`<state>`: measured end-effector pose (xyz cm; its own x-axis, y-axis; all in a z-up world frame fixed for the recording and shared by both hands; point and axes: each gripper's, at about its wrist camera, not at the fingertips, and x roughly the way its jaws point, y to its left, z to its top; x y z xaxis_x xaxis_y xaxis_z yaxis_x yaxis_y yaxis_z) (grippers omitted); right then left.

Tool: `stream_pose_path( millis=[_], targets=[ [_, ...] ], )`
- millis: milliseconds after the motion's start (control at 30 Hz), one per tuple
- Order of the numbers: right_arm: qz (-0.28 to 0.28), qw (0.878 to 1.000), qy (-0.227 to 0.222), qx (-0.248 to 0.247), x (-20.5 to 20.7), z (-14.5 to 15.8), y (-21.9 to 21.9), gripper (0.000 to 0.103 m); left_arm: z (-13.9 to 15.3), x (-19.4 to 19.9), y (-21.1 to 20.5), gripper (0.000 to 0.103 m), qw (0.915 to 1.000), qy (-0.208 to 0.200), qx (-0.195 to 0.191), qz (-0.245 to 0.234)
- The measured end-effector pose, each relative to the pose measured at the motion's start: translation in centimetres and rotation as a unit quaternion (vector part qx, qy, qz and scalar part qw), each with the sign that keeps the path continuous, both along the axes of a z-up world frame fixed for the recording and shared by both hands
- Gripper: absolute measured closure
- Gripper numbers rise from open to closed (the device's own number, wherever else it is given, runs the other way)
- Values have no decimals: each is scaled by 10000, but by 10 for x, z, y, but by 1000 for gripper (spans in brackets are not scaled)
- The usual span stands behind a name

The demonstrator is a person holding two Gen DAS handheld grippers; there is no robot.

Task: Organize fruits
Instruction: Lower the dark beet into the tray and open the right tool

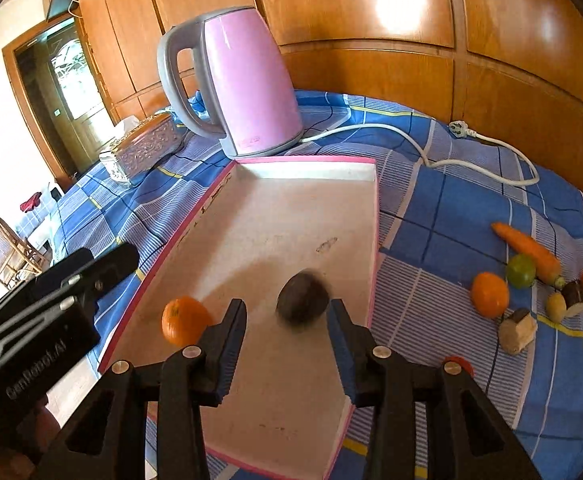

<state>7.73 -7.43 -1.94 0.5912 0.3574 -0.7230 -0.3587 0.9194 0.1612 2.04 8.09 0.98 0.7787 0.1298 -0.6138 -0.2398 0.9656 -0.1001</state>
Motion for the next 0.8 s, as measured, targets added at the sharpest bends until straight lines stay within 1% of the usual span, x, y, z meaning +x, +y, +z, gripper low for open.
stream_pose_path(
  millis=[233, 533, 800],
  targets=[
    [-303, 9995, -53, -101, -14, -1, -14, 60, 7, -8, -12, 43, 9998, -130, 94, -154],
    [-719, 9973, -127, -103, -29, 3, -44, 60, 6, -14, -36, 43, 9986, -110, 201, -485],
    [-1147, 9934, -71, 9, -34, 1, -73, 60, 4, -15, -58, 43, 9959, -66, 332, -839]
  ],
)
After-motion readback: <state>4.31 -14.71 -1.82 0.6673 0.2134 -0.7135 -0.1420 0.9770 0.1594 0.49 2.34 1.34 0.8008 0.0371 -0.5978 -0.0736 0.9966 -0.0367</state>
